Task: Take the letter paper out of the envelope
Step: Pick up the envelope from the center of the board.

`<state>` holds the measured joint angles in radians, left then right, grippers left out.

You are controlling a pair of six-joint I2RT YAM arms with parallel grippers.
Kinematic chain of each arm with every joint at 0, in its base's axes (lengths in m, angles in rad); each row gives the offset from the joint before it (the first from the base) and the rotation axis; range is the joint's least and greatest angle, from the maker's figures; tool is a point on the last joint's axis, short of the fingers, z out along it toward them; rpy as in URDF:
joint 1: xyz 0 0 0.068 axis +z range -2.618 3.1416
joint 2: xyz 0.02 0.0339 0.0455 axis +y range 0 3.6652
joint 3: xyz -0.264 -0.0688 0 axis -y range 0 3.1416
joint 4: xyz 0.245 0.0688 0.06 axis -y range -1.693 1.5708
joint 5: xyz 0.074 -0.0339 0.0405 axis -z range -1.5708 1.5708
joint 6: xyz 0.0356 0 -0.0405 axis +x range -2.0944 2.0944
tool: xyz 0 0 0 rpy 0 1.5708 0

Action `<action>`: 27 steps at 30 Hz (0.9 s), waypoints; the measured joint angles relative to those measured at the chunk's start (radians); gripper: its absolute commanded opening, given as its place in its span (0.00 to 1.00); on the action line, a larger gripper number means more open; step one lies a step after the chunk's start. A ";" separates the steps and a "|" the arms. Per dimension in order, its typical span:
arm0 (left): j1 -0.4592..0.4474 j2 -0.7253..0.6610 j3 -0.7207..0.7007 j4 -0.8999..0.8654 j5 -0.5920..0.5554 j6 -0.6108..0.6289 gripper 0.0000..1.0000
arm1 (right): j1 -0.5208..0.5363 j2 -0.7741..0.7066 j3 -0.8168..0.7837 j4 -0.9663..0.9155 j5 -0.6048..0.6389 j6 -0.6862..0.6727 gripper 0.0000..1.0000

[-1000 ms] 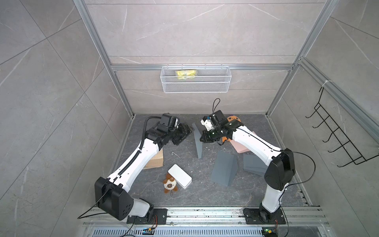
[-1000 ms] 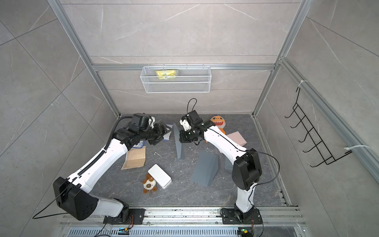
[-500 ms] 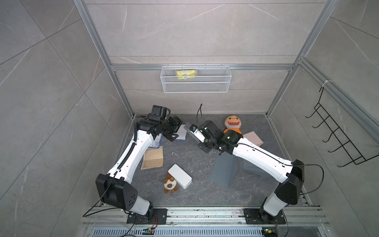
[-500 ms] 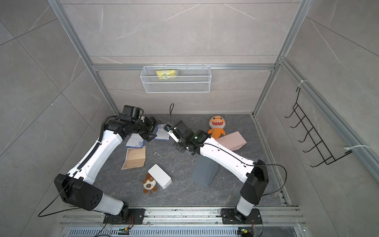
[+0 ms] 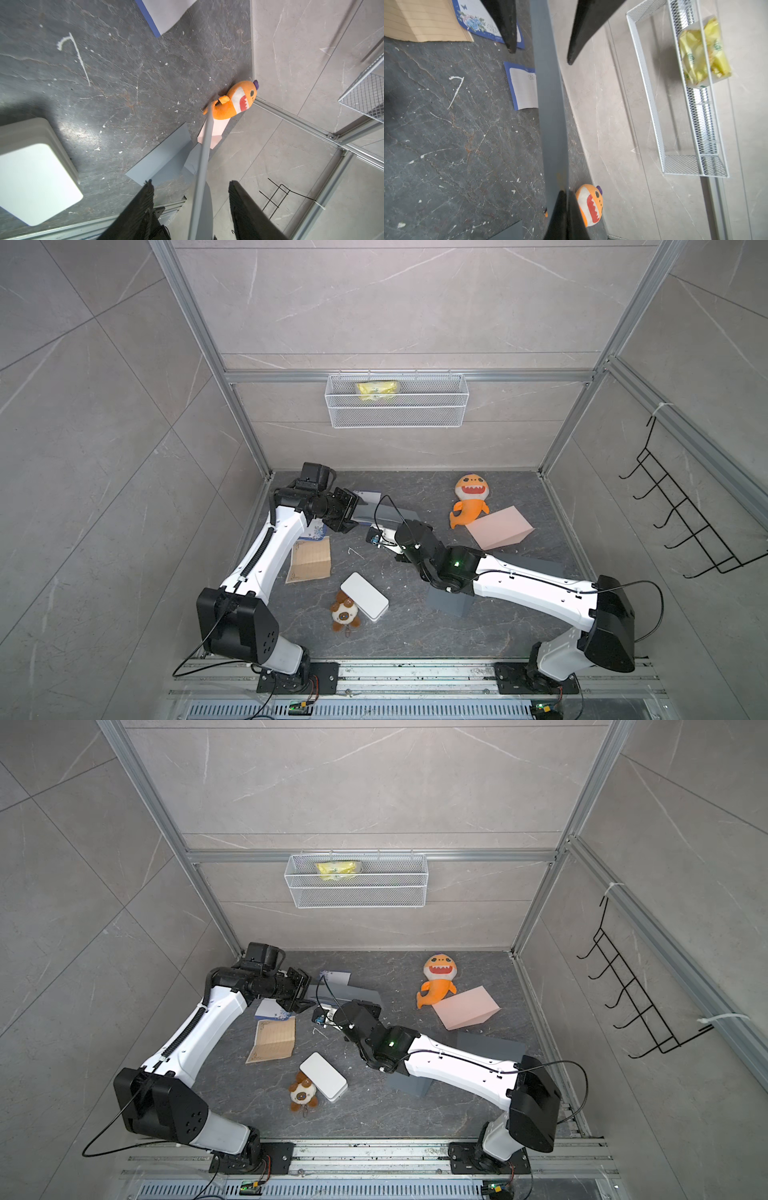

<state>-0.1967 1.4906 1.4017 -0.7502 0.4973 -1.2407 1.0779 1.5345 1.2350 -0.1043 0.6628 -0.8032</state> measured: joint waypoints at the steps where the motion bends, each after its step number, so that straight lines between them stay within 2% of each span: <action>1: 0.010 -0.005 -0.010 0.009 0.007 -0.003 0.45 | 0.003 -0.007 -0.013 0.027 0.003 -0.016 0.00; 5: 0.037 -0.034 -0.050 0.066 0.033 -0.028 0.26 | 0.008 -0.039 -0.067 0.134 0.005 -0.064 0.00; 9: 0.040 -0.056 -0.078 0.126 0.060 -0.062 0.00 | 0.010 -0.065 -0.113 0.211 0.004 -0.085 0.00; 16: 0.042 -0.081 -0.129 0.252 0.072 -0.097 0.00 | 0.014 -0.084 -0.149 0.259 0.008 -0.070 0.00; 17: 0.042 -0.089 -0.137 0.279 0.072 -0.099 0.00 | 0.015 -0.085 -0.149 0.259 0.013 -0.049 0.07; 20: 0.039 -0.113 -0.150 0.353 0.048 -0.090 0.00 | 0.021 -0.105 -0.141 0.210 0.035 0.086 0.51; 22: 0.041 -0.127 -0.154 0.404 0.012 -0.063 0.00 | 0.023 -0.132 -0.114 0.125 0.038 0.228 0.71; 25: 0.042 -0.158 -0.181 0.513 -0.055 0.003 0.00 | 0.013 -0.180 -0.035 -0.031 -0.005 0.505 0.89; 27: 0.037 -0.192 -0.231 0.604 -0.103 0.055 0.00 | -0.010 -0.217 0.016 -0.108 -0.080 0.709 0.94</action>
<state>-0.1596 1.2987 1.1706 -0.1463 0.3939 -1.1858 1.0676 1.3170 1.2507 -0.2123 0.5827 -0.0940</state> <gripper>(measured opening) 0.047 0.904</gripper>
